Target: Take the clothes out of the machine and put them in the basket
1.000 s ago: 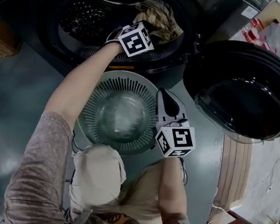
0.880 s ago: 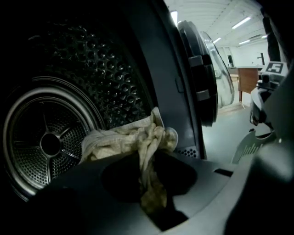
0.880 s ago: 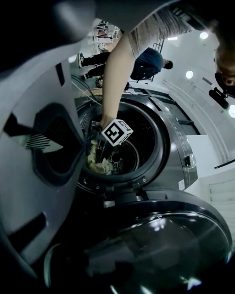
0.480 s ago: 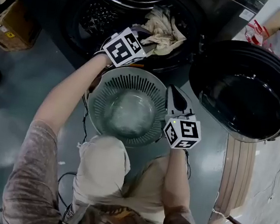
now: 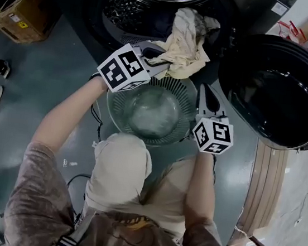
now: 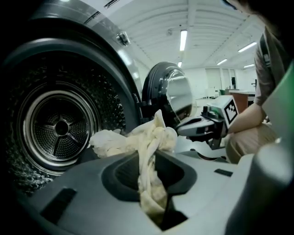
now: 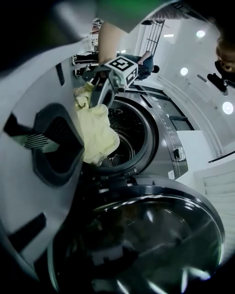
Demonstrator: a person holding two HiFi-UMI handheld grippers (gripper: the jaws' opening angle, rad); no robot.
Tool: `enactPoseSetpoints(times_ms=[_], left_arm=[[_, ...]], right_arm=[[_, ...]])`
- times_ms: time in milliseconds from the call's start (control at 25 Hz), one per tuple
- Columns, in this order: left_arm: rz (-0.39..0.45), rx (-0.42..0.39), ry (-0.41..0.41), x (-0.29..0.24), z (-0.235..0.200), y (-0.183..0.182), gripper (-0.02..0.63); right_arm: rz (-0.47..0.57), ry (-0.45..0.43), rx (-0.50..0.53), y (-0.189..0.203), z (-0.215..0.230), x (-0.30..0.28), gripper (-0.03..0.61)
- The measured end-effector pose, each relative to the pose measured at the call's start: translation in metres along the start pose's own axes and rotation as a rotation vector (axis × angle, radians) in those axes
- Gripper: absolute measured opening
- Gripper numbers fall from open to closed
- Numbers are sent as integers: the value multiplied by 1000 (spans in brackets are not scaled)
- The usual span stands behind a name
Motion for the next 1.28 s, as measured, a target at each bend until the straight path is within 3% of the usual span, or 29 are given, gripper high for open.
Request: enactPoseSetpoints(times_ms=[400,640,960,1280], left_arm=[[-10,66,74,46,60,26,95],[-61,83,71,40,77,39,113],[-18,128,4,35,68,35,236],[0,200,-52,-8,26,26,359]], right_arm=[[11,-3,-2,-2,-1,9,-2],[13,2,-25,2,5,16,-2],[19,-8,-15,2,4,22,-2],[3,-23,-9,4,1,24,-2]])
Point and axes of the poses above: the fingertips, and each gripper's own axes: x backward along the fingers, z to its right, y out of its underside, the point moved 9 cm from there along x, backward along the fingers, and after that the axes turned 15 degrees about -z, right-handed, at the moved point
